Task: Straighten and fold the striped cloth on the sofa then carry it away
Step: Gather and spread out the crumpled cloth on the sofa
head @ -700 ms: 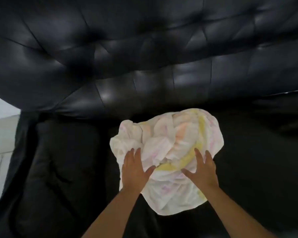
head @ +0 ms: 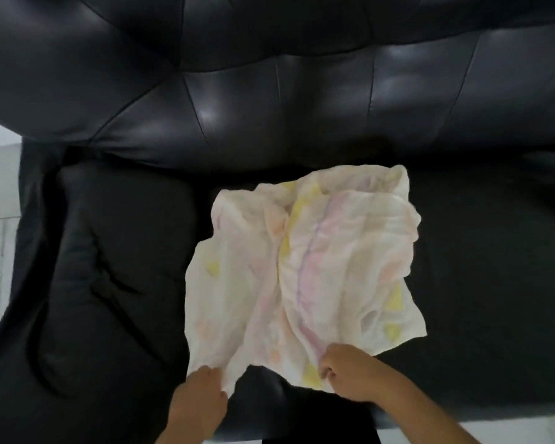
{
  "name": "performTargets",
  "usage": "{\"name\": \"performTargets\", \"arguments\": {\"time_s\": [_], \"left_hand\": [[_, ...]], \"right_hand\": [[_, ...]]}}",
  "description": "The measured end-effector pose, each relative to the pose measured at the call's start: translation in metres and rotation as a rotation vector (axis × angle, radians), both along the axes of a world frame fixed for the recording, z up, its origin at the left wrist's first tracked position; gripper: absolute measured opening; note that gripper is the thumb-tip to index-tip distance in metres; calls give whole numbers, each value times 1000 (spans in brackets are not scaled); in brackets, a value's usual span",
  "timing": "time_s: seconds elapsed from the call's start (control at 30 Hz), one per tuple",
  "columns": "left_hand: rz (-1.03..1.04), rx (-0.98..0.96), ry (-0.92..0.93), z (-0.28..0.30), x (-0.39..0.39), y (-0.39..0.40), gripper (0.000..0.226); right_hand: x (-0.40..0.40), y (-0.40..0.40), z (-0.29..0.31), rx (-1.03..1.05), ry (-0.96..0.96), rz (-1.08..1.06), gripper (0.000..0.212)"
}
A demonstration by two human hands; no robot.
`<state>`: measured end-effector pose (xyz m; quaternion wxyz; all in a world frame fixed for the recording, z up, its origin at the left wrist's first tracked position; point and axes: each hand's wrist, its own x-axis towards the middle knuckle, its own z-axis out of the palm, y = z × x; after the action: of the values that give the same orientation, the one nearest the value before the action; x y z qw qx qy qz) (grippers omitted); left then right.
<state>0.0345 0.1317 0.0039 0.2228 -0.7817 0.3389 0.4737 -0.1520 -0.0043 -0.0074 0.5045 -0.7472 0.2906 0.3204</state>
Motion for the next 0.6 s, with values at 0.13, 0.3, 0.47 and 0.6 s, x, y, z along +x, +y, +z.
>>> {"name": "performTargets", "arguments": {"time_s": [0.13, 0.3, 0.47, 0.6], "left_hand": [[246, -416, -20, -19, 3, -37, 41], [356, -614, 80, -55, -6, -112, 38], [836, -765, 164, -47, -25, -121, 17], [1357, -940, 15, -5, 4, -89, 28]], "right_hand": [[-36, -8, -12, -263, 157, -729, 25], [-32, -56, -31, -254, 109, -1381, 46], [-20, -75, -26, -194, -9, -1579, 25], [-44, -101, 36, -135, -337, -2065, 26]]}}
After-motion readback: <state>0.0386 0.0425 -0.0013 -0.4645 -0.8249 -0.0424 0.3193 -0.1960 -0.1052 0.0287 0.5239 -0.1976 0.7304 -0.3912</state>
